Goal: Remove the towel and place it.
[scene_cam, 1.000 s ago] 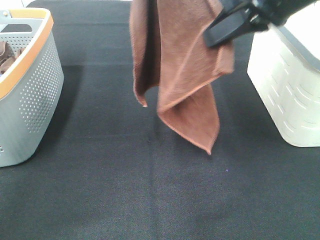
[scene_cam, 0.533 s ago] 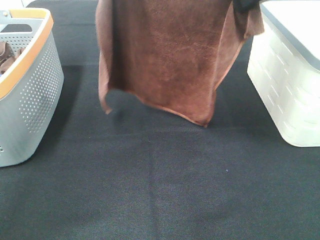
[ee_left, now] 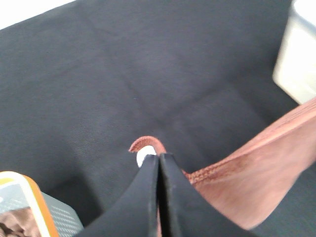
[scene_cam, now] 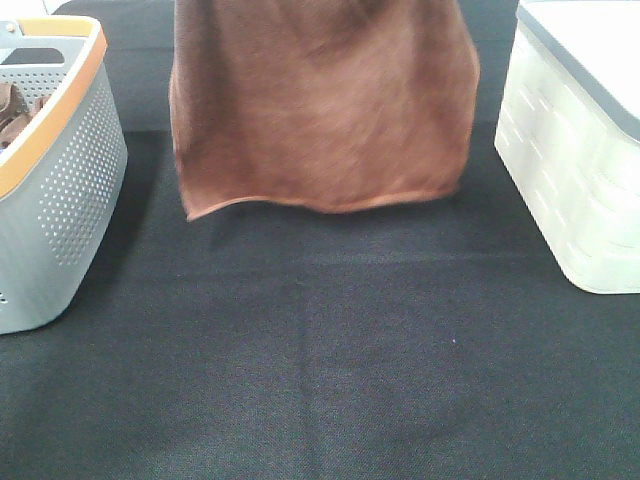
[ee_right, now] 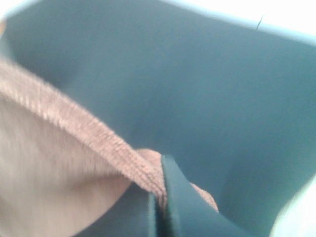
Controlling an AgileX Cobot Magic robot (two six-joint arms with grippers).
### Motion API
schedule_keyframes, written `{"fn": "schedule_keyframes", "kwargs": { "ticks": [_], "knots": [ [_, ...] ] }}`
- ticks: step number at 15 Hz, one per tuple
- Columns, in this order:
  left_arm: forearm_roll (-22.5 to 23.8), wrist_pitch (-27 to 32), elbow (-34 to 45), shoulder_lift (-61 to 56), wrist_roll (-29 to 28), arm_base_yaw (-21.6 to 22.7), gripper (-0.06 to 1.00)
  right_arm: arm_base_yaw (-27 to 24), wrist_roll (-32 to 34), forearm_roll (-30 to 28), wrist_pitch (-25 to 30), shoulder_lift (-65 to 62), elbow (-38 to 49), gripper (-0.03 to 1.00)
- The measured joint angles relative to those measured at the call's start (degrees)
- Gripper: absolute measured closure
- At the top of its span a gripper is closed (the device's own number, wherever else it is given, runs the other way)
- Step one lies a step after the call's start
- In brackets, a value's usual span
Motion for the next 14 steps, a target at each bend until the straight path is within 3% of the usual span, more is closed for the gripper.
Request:
{"fn": "schedule_keyframes", "kwargs": {
  "ticks": [4,6,8,10,12,14],
  "knots": [
    [2.92,-14.21,0.00,5.67,-1.49,2.86,0.94,0.00,0.00,-1.95,-19.65,7.16,0.00,0.97],
    [3.27,-20.28,0.00,7.22,-1.66,3.67,0.94,0.00,0.00,-2.29,-24.12,9.28,0.00,0.97],
    [3.38,-20.34,0.00,7.45,-1.72,3.67,0.94,0.00,0.00,-2.29,-23.89,9.74,0.00,0.97],
    [3.21,-14.44,0.00,8.08,-1.72,3.67,0.94,0.00,0.00,-2.29,-19.08,10.08,-0.17,0.97],
    [0.74,-1.49,0.00,9.57,-1.72,3.67,0.94,0.06,0.00,-2.23,-7.85,10.43,-0.17,0.97],
    [-2.41,6.53,0.00,10.14,-1.89,3.55,0.94,0.06,0.00,-1.55,1.26,10.49,-0.17,0.97]
  ]
}}
